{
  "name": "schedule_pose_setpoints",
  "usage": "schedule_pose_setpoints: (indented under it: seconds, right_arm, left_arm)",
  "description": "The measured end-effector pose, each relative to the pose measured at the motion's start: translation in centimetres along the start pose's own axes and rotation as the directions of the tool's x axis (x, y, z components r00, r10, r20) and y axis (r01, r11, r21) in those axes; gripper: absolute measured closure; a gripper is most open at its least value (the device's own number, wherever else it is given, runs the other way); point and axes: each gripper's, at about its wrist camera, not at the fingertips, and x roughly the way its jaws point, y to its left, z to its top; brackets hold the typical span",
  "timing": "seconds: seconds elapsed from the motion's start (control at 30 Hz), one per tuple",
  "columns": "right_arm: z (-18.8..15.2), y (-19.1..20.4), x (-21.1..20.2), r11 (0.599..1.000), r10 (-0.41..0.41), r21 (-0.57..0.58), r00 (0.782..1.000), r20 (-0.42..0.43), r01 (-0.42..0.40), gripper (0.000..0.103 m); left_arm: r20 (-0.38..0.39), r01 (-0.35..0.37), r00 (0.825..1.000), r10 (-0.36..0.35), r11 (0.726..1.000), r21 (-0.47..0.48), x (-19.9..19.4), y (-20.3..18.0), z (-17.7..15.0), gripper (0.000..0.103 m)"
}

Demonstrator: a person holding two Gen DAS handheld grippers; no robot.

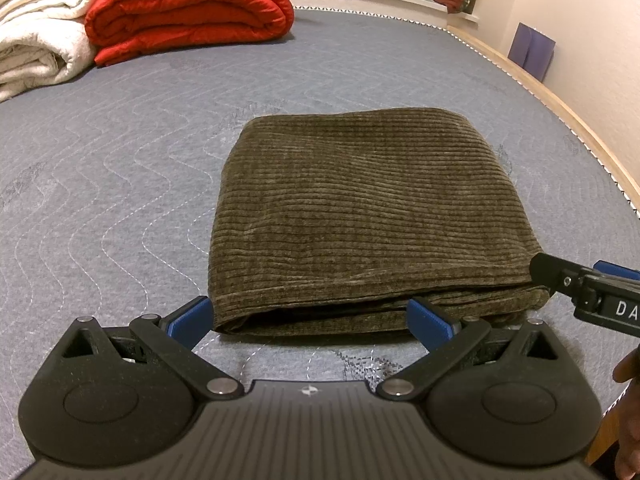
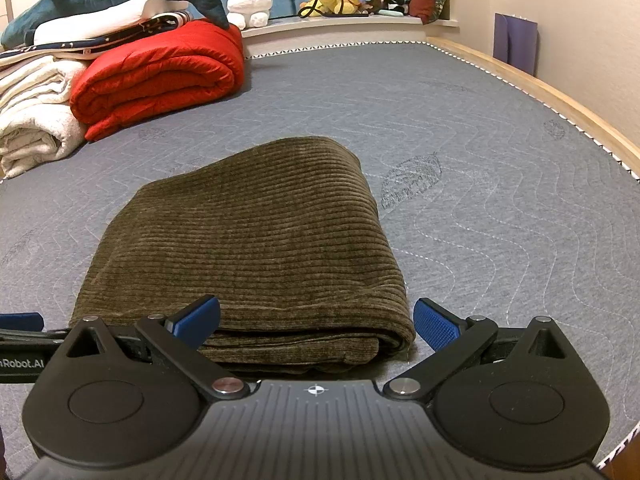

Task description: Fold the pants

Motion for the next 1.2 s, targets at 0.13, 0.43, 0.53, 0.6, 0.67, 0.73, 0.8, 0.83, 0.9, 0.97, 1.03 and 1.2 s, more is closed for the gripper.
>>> schedule_pose_setpoints:
  seconds: [0.13, 0.43, 0.53, 0.6, 0.67, 0.73, 0.8, 0.83, 0.9, 0.97, 1.03, 1.2]
  right_arm:
    - [-0.06, 0.03, 0.03, 1.000, 0.005, -0.001, 1.000, -0.001, -0.005, 0.001]
    - [-0.05, -0.13, 0.09, 1.000, 0.003, -0.006, 1.000, -0.003, -0.003, 0.001]
    - [-0.07, -0.08, 0.10, 1.000, 0.002, -0.006, 1.000, -0.003, -0.002, 0.001]
    - [-0.07, -0.03, 0.12, 1.000, 0.001, -0.006, 1.000, -0.003, -0.001, 0.001]
    - [-0.07, -0.05, 0.13, 1.000, 0.001, -0.007, 1.000, -0.003, -0.001, 0.001]
    - [-0.11, -0.03, 0.14, 1.000, 0.002, -0.007, 1.000, -0.003, -0.002, 0.001]
    - [-0.16, 0.01, 0.18, 1.000, 0.001, -0.009, 1.000, -0.003, -0.001, 0.001]
    - [-0.19, 0.06, 0.18, 1.000, 0.001, -0.009, 1.000, -0.003, -0.001, 0.001]
    - [-0.21, 0.06, 0.20, 1.000, 0.000, -0.009, 1.000, -0.004, 0.000, 0.001]
    - [-0.20, 0.06, 0.20, 1.000, 0.000, -0.009, 1.000, -0.003, 0.000, 0.001]
    - [-0.21, 0.05, 0.21, 1.000, 0.000, -0.009, 1.000, -0.004, 0.000, 0.001]
    - [-0.21, 0.08, 0.21, 1.000, 0.000, -0.010, 1.000, -0.004, 0.000, 0.001]
  left_arm:
    - [0.005, 0.002, 1.000, -0.002, 1.000, 0.005, -0.05, 0.08, 0.04, 0.000]
    - [0.006, 0.017, 1.000, -0.017, 1.000, 0.013, -0.10, 0.27, 0.08, 0.000]
    - [0.008, 0.017, 1.000, -0.017, 1.000, 0.014, -0.12, 0.31, 0.08, 0.000]
    - [0.008, 0.018, 1.000, -0.018, 1.000, 0.014, -0.12, 0.34, 0.10, 0.000]
    - [0.009, 0.019, 1.000, -0.019, 1.000, 0.014, -0.13, 0.32, 0.09, 0.000]
    - [0.009, 0.020, 1.000, -0.020, 1.000, 0.017, -0.16, 0.30, 0.08, 0.000]
    - [0.010, 0.021, 1.000, -0.021, 1.000, 0.018, -0.18, 0.33, 0.09, 0.000]
    - [0.010, 0.021, 1.000, -0.021, 1.000, 0.019, -0.18, 0.31, 0.07, 0.000]
    - [0.010, 0.021, 1.000, -0.021, 1.000, 0.017, -0.19, 0.28, 0.06, 0.000]
    - [0.010, 0.021, 1.000, -0.021, 1.000, 0.018, -0.19, 0.25, 0.05, 0.000]
    - [0.010, 0.021, 1.000, -0.021, 1.000, 0.018, -0.20, 0.27, 0.06, 0.000]
    - [0.011, 0.022, 1.000, -0.023, 1.000, 0.021, -0.20, 0.28, 0.05, 0.000]
